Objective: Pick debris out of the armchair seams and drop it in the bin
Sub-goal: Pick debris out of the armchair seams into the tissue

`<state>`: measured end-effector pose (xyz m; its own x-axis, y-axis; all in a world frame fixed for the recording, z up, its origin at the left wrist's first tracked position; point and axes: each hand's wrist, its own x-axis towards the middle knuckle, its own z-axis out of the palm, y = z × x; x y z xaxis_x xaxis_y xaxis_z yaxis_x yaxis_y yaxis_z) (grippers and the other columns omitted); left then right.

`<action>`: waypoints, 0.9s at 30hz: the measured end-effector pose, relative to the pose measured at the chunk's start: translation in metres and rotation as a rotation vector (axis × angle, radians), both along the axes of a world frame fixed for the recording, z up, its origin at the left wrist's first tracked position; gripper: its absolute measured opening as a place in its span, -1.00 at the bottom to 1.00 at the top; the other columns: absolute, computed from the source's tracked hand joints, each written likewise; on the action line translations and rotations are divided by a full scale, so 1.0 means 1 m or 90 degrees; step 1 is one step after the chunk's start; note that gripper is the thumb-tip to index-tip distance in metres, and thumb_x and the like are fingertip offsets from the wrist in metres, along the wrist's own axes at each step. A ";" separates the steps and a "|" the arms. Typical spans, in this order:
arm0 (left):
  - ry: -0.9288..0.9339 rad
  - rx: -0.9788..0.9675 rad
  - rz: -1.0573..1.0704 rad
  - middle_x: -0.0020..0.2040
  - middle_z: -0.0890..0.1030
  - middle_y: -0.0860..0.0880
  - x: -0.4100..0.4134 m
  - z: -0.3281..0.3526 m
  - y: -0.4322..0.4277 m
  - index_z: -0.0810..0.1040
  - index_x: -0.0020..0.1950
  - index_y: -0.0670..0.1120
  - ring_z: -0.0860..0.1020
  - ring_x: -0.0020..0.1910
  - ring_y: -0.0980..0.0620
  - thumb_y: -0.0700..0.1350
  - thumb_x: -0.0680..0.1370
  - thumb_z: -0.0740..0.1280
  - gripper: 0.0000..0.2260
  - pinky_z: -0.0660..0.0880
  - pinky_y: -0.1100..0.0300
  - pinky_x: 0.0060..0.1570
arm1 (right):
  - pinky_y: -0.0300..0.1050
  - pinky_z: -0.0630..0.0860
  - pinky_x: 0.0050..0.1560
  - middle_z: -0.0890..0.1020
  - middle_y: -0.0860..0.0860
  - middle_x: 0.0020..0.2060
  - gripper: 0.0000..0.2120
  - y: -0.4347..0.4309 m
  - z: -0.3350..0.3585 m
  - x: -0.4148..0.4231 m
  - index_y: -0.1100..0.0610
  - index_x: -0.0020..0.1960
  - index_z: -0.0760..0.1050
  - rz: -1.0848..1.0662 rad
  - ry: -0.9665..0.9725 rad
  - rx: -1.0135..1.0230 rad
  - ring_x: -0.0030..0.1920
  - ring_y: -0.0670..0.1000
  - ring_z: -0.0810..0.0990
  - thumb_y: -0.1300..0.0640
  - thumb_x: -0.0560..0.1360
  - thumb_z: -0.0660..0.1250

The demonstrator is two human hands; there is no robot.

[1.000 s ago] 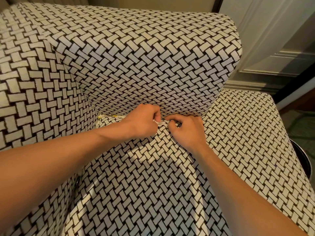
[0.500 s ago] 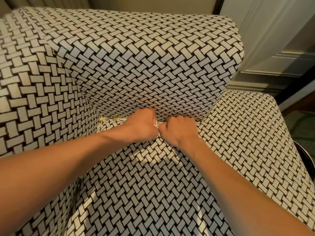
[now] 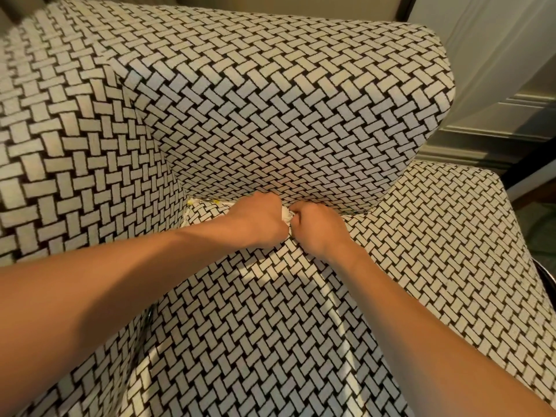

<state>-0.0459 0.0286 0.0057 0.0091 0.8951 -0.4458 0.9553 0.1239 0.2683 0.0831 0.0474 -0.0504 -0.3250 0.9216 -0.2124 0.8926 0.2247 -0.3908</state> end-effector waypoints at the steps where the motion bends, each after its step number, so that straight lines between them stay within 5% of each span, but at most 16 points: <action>1: -0.004 -0.001 -0.001 -0.15 0.52 0.01 0.001 -0.001 0.001 0.47 -0.01 -0.06 0.54 -0.13 0.00 -0.09 0.55 0.33 -0.92 0.45 0.17 -0.23 | -0.01 0.50 0.07 0.70 0.08 0.00 -0.73 0.001 -0.002 -0.003 0.05 0.21 0.58 0.004 -0.021 -0.007 0.04 0.17 0.63 0.15 0.60 0.19; 5: -0.027 -0.025 0.006 -0.17 0.55 0.02 -0.002 -0.003 0.003 0.49 -0.06 -0.06 0.56 -0.15 0.02 -0.09 0.57 0.35 -0.92 0.51 0.17 -0.19 | 0.06 0.31 0.24 0.65 0.05 0.00 -0.74 0.009 -0.008 -0.011 0.02 0.12 0.57 0.000 -0.054 -0.074 0.14 0.15 0.53 0.23 0.54 0.21; 9: -0.028 -0.037 0.012 -0.21 0.61 -0.02 -0.003 -0.004 0.005 0.56 -0.12 -0.08 0.59 -0.24 0.00 -0.07 0.54 0.33 -0.89 0.45 0.17 -0.35 | 0.03 0.21 0.32 0.69 -0.03 0.03 -0.57 0.004 -0.013 -0.006 -0.19 0.34 0.54 -0.016 0.025 -0.037 0.18 0.08 0.51 0.16 0.63 0.09; 16: 0.115 -0.011 0.012 -0.23 0.58 0.05 0.002 0.006 -0.003 0.52 -0.11 -0.01 0.52 -0.27 0.07 0.07 0.53 0.23 -0.81 0.33 0.17 -0.31 | 0.09 0.40 0.23 0.71 0.02 -0.09 -0.49 -0.006 -0.016 0.004 -0.25 0.42 0.46 0.049 0.058 0.100 -0.02 0.13 0.59 0.21 0.61 0.12; 23: 0.100 0.003 0.017 -0.11 0.51 0.05 -0.001 0.003 -0.003 0.32 0.22 -0.05 0.48 -0.21 0.06 0.08 0.52 0.26 -0.64 0.31 0.13 -0.27 | 0.17 0.47 0.15 0.65 0.01 -0.04 -0.59 -0.007 -0.016 0.015 -0.07 0.29 0.57 0.149 0.056 0.098 0.00 0.12 0.58 0.27 0.57 0.18; 27: 0.088 0.079 -0.034 -0.06 0.46 0.00 0.001 -0.002 -0.008 0.39 0.20 -0.07 0.47 -0.09 -0.04 -0.01 0.55 0.24 -0.74 0.34 0.09 -0.16 | 0.15 0.52 0.11 0.69 0.02 -0.01 -0.51 -0.009 -0.017 0.017 -0.08 0.36 0.55 0.145 0.089 0.135 -0.03 0.11 0.63 0.28 0.54 0.16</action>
<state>-0.0446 0.0210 0.0038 0.0052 0.9433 -0.3320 0.9884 0.0455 0.1448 0.1001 0.0387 -0.0671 -0.5399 0.8409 0.0375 0.7513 0.5015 -0.4290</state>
